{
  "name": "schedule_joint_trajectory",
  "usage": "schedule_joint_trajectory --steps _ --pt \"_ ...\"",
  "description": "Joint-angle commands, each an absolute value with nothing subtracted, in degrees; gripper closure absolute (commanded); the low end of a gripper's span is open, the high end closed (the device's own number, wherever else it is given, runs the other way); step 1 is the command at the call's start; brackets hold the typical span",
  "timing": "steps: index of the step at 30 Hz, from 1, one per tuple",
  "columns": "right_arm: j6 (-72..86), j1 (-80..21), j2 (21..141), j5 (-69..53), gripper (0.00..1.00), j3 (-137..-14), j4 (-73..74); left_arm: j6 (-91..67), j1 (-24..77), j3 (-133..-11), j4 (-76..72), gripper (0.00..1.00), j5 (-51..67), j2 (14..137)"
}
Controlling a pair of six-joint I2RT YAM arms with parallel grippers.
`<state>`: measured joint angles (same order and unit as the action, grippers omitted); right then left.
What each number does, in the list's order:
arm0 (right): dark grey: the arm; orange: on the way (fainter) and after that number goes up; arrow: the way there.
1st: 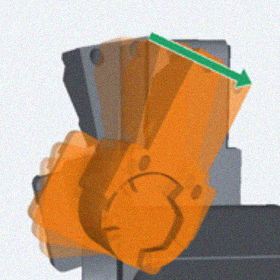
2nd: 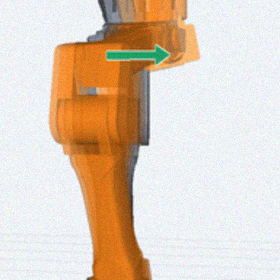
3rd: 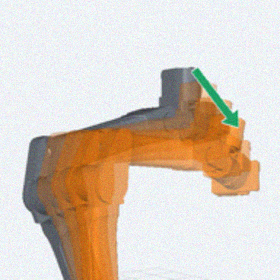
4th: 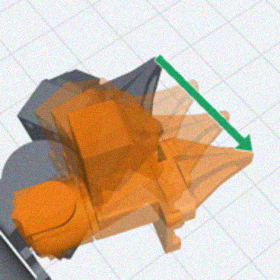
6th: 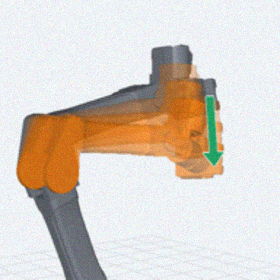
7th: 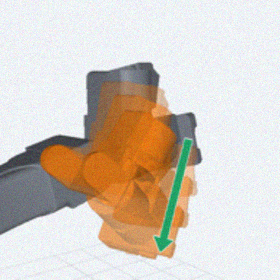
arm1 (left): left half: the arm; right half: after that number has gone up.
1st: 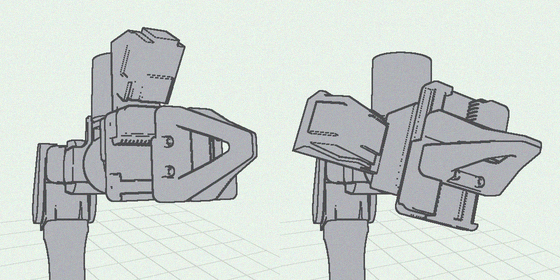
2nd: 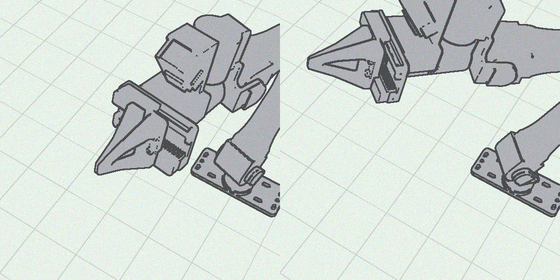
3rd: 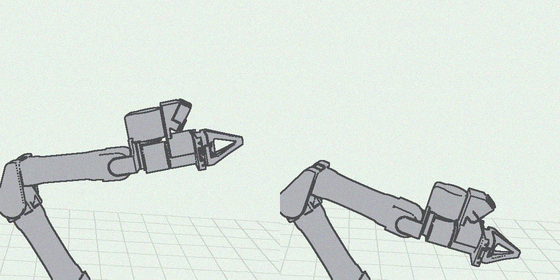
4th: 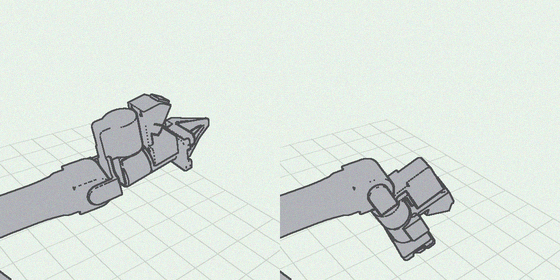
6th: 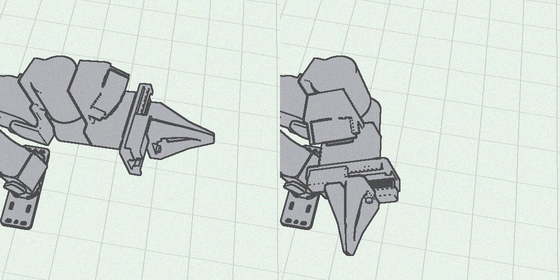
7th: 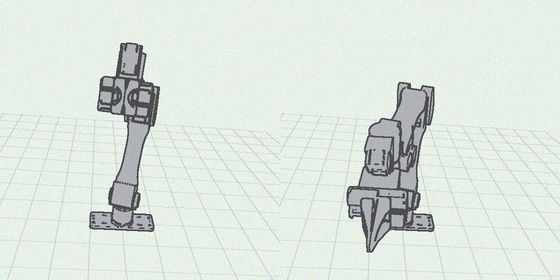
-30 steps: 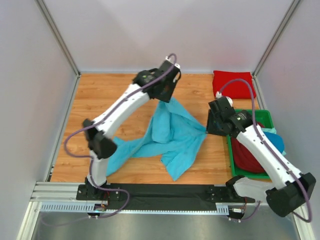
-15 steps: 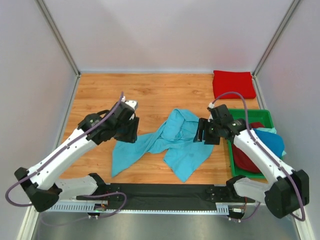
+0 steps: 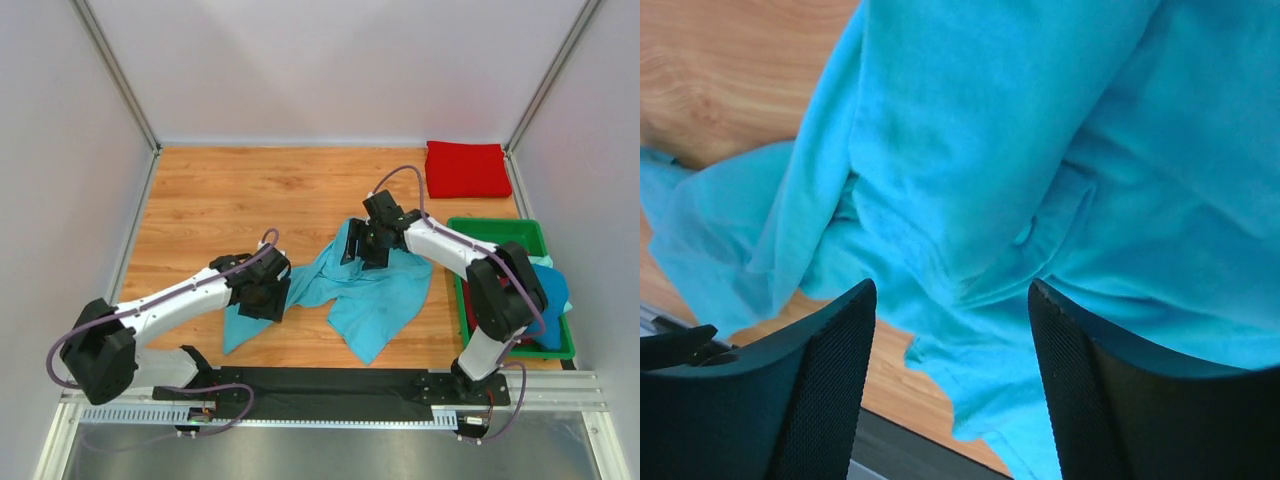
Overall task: Fold and stack the t-shirts
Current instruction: Flatten the tshirt out
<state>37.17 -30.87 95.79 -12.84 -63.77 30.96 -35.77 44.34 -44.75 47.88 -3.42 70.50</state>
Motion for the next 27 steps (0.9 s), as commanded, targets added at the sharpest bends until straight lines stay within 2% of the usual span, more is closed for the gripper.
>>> schedule_joint_trajectory --steps 1,5,7,8,10,11,12,13,16,21,24,27 --pt "36.2 -30.8 100.0 -9.1 0.37 -68.5 30.5 -35.8 44.5 -43.4 39.3 0.35 -4.9 75.2" --pt "36.5 -30.8 103.4 -9.8 0.46 -71.4 31.7 -33.8 44.5 -44.1 35.6 0.36 -4.0 82.3" --pt "36.8 -31.1 104.1 -9.7 0.52 -71.1 30.9 -33.1 44.5 -44.4 34.7 0.39 -4.9 85.8" --pt "36.8 -31.1 104.5 -9.6 0.56 -71.0 30.7 -32.5 44.5 -44.6 34.3 0.51 -5.4 86.7" --pt "36.7 -31.1 105.8 -9.6 0.74 -71.2 30.6 -32.3 44.5 -45.8 35.8 0.66 -7.8 88.1" --pt "36.6 -31.1 106.0 -9.4 0.8 -71.2 30.9 -32.3 44.6 -46.4 36.8 0.79 -8.6 88.0" --pt "36.4 -31.1 106.0 -9.2 0.97 -71.0 31.1 -32.3 44.5 -47.3 37.8 0.86 -9.9 87.5" --pt "35.9 -31.1 105.4 -9.0 1.0 -71.0 31.5 -32.4 44.5 -47.6 39.8 1.0 -11.0 85.9" --pt "33.8 -31.2 102.1 -8.1 1.0 -71.5 37.0 -33.5 44.5 -50.0 46.4 1.0 -13.5 79.1" --pt "33.3 -31.4 83.3 -8.7 1.0 -67.9 46.8 -32.4 44.6 -56.7 56.1 1.0 -14.1 60.9" --pt "33.7 -31.2 78.1 -9.3 1.0 -69.9 50.3 -30.2 44.4 -65.5 63.8 1.0 -16.2 57.1" --pt "33.8 -29.4 80.4 -9.1 1.0 -75.7 47.3 -25.7 42.2 -73.5 64.5 1.0 -17.3 60.4"
